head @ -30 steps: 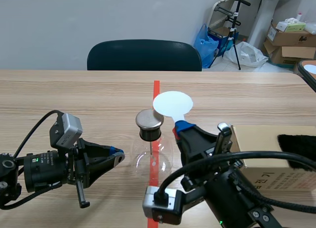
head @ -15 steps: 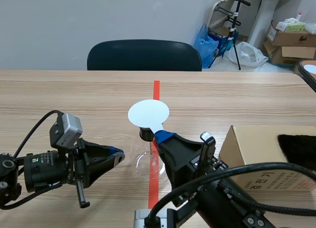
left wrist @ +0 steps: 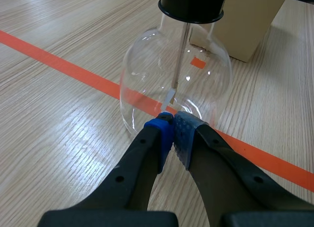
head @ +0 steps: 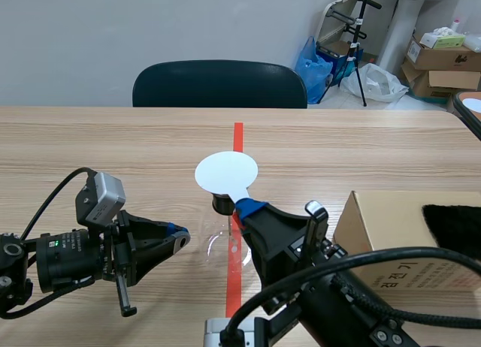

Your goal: Do the electroscope experiment

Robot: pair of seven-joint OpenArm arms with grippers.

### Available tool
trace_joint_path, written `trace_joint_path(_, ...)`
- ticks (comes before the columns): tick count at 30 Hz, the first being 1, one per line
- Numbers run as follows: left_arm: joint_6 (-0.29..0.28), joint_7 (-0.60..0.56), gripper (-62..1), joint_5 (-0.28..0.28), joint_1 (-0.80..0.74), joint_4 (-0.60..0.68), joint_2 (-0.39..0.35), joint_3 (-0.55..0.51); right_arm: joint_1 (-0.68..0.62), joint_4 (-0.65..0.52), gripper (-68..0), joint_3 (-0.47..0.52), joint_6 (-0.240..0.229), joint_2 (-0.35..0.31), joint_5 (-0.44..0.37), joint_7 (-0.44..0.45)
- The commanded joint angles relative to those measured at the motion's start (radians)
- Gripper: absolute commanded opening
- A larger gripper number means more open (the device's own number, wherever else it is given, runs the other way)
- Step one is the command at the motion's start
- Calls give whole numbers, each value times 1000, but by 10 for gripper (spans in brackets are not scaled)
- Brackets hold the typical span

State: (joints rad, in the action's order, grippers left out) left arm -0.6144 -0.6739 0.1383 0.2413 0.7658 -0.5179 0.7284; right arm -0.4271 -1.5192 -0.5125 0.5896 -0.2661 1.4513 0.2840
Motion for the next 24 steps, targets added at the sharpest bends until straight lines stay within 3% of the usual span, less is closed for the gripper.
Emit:
trace_joint_path(1, -2, -14, -568, 10, 5, 17, 5, 2, 11, -13, -665, 3, 11, -8, 0, 0)
trace_joint_path(15, -2, -14, -568, 10, 5, 17, 5, 2, 11, -13, -665, 3, 11, -8, 0, -5)
trace_joint_path(19, -2, -14, -568, 10, 5, 17, 5, 2, 11, -13, -665, 3, 11, -8, 0, -61)
trace_joint_path(24, -2, -14, -568, 10, 5, 17, 5, 2, 11, -13, -665, 3, 11, -8, 0, -198)
